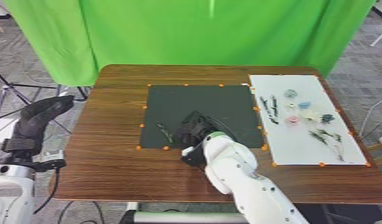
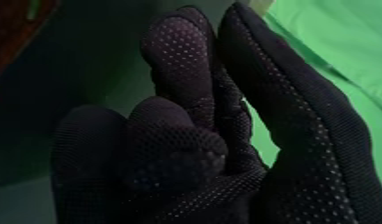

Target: Arrange flowers

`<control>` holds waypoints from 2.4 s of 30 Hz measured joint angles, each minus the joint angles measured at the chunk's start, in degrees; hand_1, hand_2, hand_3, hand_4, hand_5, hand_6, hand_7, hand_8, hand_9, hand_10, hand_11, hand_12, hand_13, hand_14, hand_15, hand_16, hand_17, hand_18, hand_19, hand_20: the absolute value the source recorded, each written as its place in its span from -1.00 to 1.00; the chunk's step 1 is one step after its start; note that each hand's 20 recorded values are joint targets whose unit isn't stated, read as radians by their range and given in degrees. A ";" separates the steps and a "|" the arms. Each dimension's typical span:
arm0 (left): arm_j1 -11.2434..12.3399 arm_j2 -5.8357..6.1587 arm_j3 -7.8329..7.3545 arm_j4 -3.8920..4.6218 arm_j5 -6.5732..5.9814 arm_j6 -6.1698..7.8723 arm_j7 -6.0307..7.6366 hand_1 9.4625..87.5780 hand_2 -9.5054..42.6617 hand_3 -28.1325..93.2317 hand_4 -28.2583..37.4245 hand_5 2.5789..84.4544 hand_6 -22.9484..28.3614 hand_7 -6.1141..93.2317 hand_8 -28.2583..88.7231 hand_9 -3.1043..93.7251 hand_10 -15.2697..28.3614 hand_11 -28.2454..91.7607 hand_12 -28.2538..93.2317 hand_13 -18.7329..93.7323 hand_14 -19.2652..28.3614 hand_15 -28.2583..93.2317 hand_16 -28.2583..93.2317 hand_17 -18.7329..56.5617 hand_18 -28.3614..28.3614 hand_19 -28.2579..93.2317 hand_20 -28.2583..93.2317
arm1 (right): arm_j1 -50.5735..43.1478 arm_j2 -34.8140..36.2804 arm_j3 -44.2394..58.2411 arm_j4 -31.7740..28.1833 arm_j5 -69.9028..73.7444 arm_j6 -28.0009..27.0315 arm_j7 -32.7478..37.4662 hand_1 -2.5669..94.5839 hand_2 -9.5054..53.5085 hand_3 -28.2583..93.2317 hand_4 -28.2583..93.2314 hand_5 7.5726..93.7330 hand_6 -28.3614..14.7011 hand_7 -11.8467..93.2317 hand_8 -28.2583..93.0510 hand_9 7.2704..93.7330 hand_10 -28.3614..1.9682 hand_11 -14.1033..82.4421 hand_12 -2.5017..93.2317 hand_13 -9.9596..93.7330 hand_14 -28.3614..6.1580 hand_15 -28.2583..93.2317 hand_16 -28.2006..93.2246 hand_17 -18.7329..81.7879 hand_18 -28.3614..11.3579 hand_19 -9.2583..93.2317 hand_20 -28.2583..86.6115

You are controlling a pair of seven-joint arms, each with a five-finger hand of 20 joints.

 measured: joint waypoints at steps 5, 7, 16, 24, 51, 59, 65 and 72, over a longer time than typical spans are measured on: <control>-0.01 0.01 -0.01 -0.01 0.00 -0.08 -0.04 -0.55 -1.00 0.48 -0.74 0.06 0.03 -0.48 -0.66 -0.05 0.30 -0.14 -0.28 -0.04 0.47 -0.31 -0.47 -0.36 0.35 -0.45 -0.30 | 0.10 0.30 -0.44 -0.83 -0.27 -3.38 -0.18 -0.03 -0.83 0.44 -0.58 0.67 0.03 -0.31 -0.34 0.98 0.10 0.15 -0.41 1.00 0.47 0.53 -0.22 0.93 0.05 0.94 0.01; -0.01 0.02 -0.01 -0.01 0.00 -0.10 -0.07 -0.55 -1.00 0.48 -0.75 0.06 0.03 -0.48 -0.66 -0.05 0.30 -0.14 -0.28 -0.05 0.48 -0.31 -0.46 -0.36 0.35 -0.45 -0.30 | 0.10 0.32 -0.66 -1.11 0.19 -3.96 -0.17 -0.03 -0.83 0.44 -0.58 0.68 0.03 -0.32 -0.35 0.98 0.09 0.15 -0.41 1.00 0.47 0.53 -0.22 0.93 0.05 0.94 0.01; -0.01 0.02 -0.01 -0.04 0.00 -0.10 -0.11 -0.55 -1.00 0.48 -0.74 0.06 0.03 -0.48 -0.66 -0.05 0.30 -0.14 -0.28 -0.05 0.48 -0.30 -0.46 -0.36 0.35 -0.45 -0.30 | 0.10 0.28 -1.17 -1.59 2.67 -4.83 -0.09 -0.03 -0.82 0.44 -0.58 0.68 0.04 -0.32 -0.34 0.98 0.10 0.15 -0.41 1.00 0.47 0.53 -0.22 0.93 0.04 0.96 0.00; -0.04 0.02 0.05 -0.07 -0.01 -0.10 -0.16 -0.55 -1.00 0.48 -0.74 0.05 0.03 -0.49 -0.65 -0.05 0.30 -0.15 -0.27 -0.05 0.47 -0.30 -0.46 -0.36 0.35 -0.45 -0.30 | 0.00 0.23 -1.31 -1.92 4.00 -5.58 -0.19 -0.04 -0.83 0.45 -0.58 0.68 0.04 -0.32 -0.33 0.98 0.09 0.15 -0.40 1.00 0.47 0.53 -0.22 0.92 0.04 0.96 -0.01; -0.67 -1.96 0.16 0.17 0.05 -2.23 -1.52 -0.54 -1.00 0.48 -0.74 0.05 0.03 -0.49 -0.65 -0.05 0.30 -0.14 -0.27 -0.04 0.48 -0.30 -0.46 -0.37 0.35 -0.44 -0.30 | -13.10 22.83 32.30 -14.48 -12.30 3.30 2.66 -0.25 -1.00 0.39 -0.73 0.29 0.06 -0.41 -0.62 0.56 -0.23 -0.25 -0.40 0.94 0.35 0.23 0.02 0.67 -0.03 0.98 0.02; -0.18 -3.88 0.52 0.12 0.24 -2.43 -1.67 -0.54 -1.00 0.47 -0.74 0.05 0.03 -0.48 -0.66 -0.05 0.30 -0.14 -0.27 -0.04 0.48 -0.29 -0.46 -0.36 0.36 -0.44 -0.30 | -20.00 25.09 36.19 -11.45 -21.22 2.89 4.60 -0.24 -1.00 0.39 -0.74 0.29 0.07 -0.41 -0.61 0.56 -0.22 -0.26 -0.40 0.93 0.36 0.23 0.01 0.66 -0.03 0.98 0.03; -0.16 -4.31 1.17 0.13 0.98 -3.02 -2.05 -0.54 -1.00 0.48 -0.74 0.05 0.03 -0.48 -0.66 -0.05 0.29 -0.14 -0.27 -0.04 0.48 -0.29 -0.47 -0.36 0.36 -0.44 -0.30 | -24.93 26.13 40.05 -12.33 -20.91 1.18 5.35 -0.23 -1.00 0.40 -0.74 0.29 0.07 -0.41 -0.61 0.57 -0.20 -0.25 -0.40 0.93 0.37 0.23 0.01 0.66 -0.03 0.98 0.03; -0.02 -4.85 1.18 0.07 1.46 -3.65 -2.46 -0.53 -1.00 0.48 -0.73 0.05 0.03 -0.48 -0.65 -0.05 0.30 -0.14 -0.27 -0.03 0.48 -0.29 -0.47 -0.36 0.36 -0.44 -0.30 | -29.46 27.73 43.23 -13.99 -20.82 0.23 5.95 -0.17 -1.00 0.41 -0.74 0.31 0.10 -0.40 -0.61 0.61 -0.17 -0.24 -0.40 0.94 0.38 0.23 0.01 0.66 -0.02 0.98 0.03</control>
